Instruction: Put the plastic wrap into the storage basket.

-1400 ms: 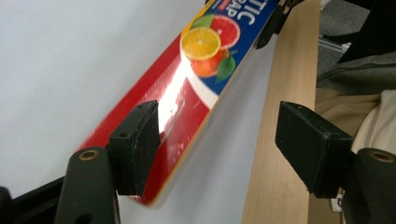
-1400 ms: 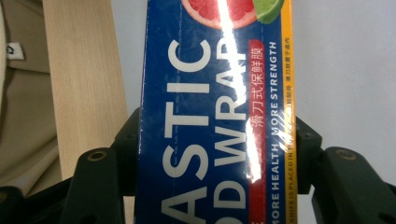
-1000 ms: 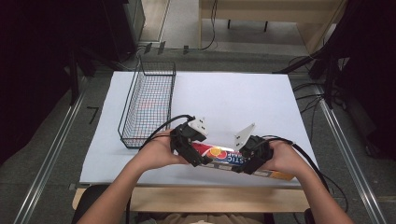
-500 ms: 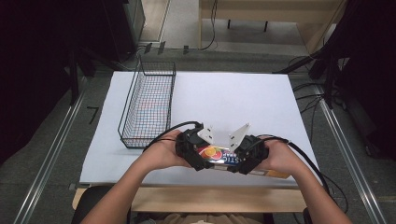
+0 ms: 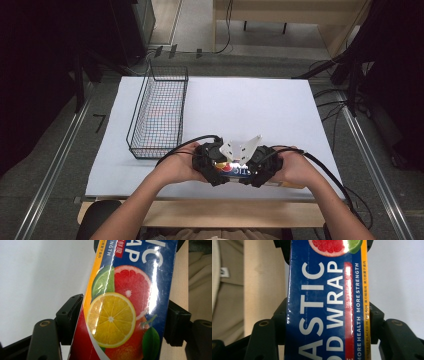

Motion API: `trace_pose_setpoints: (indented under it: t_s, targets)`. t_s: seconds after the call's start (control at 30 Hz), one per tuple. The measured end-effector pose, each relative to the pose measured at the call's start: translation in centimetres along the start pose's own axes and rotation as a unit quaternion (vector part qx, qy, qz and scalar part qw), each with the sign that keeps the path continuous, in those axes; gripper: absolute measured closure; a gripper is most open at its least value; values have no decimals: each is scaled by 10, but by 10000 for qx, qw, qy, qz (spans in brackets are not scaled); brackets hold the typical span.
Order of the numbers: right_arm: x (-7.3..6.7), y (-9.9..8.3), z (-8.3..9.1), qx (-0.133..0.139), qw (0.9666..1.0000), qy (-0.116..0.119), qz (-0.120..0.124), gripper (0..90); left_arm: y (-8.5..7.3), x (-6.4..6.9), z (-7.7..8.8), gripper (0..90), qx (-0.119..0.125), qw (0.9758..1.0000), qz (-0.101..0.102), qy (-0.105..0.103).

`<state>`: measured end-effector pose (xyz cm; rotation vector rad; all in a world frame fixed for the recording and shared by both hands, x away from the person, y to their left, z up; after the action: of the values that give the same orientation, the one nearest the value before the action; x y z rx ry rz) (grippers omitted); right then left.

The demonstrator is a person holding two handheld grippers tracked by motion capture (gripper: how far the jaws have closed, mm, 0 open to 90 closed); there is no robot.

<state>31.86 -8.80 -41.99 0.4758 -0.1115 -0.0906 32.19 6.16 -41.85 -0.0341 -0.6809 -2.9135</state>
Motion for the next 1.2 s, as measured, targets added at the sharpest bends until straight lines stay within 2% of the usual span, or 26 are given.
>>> trace_pose_setpoints:
  t_s: [0.1, 0.13, 0.17, 0.27, 0.4, 0.53, 0.63, 0.67, 0.7, 0.8, 0.87, 0.9, 0.97, 1.03, 1.1, 1.2]
  targets:
    - [1, 0, -3, -4, 10000, 3, 72, 412, -3, 1, -3, 302, 52, 10000, -7, 2]
    - [0, 0, -3, -23, 10000, -12, 69, 412, -3, 0, -4, 302, 39, 10000, -11, -22]
    - [-1, 1, -4, -39, 10000, 69, 46, 411, -3, 0, -4, 300, 24, 10000, -28, -5]
    - [-1, 1, -5, -48, 10000, 17, 42, 411, -4, 0, -5, 303, 33, 10000, -60, -9]
    - [-2, 1, -5, -86, 9999, 64, 55, 411, -4, 1, -8, 318, 9, 10000, -37, -65]
    - [-1, 0, -7, -75, 9999, -13, 144, 411, -4, 2, -8, 335, 6, 9999, -87, -63]
    - [-3, -1, -6, -75, 9998, 115, 160, 411, -4, 3, -8, 362, 2, 9998, -86, -164]
    - [-2, -1, -7, -34, 9997, 78, 237, 410, -4, 4, -9, 368, -50, 9997, -24, -241]
    - [-3, -2, -8, -57, 9996, 209, 198, 409, -4, 5, -9, 372, -80, 9995, 9, -300]
    - [-4, -3, -8, 28, 9991, 363, 198, 404, -5, 8, -5, 385, -66, 9996, -75, -245]
    - [-3, -2, -8, 168, 9990, 316, 250, 401, -5, 10, -3, 389, -83, 9997, -96, -230]
    - [-5, -3, -8, 141, 9990, 382, 201, 400, -5, 11, -3, 390, -82, 9997, -85, -233]
    - [-8, -3, -9, 183, 9989, 381, 194, 396, -5, 13, -2, 391, -145, 9995, -53, -260]
    - [-8, -4, -8, 309, 9986, 316, 289, 386, -6, 15, -1, 392, -110, 9997, -34, -230]
    - [-8, -5, -4, 435, 9982, 282, 312, 340, -7, 14, 1, 393, -83, 9997, -12, -248]
    - [-5, -8, 4, 588, 9978, 206, 210, 285, -9, 11, 5, 393, -55, 9997, 40, -229]
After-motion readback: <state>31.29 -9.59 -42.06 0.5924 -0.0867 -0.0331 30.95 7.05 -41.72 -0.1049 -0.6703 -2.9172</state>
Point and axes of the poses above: each handheld gripper's, and its own axes: z roughly backward along the jaws, y roughly out of its top, x roughly to its right, the point moved 3 cm from there along -z, roughly forward along the jaws, and after that the axes turned 3 degrees about -y, right-handed, at the moved point
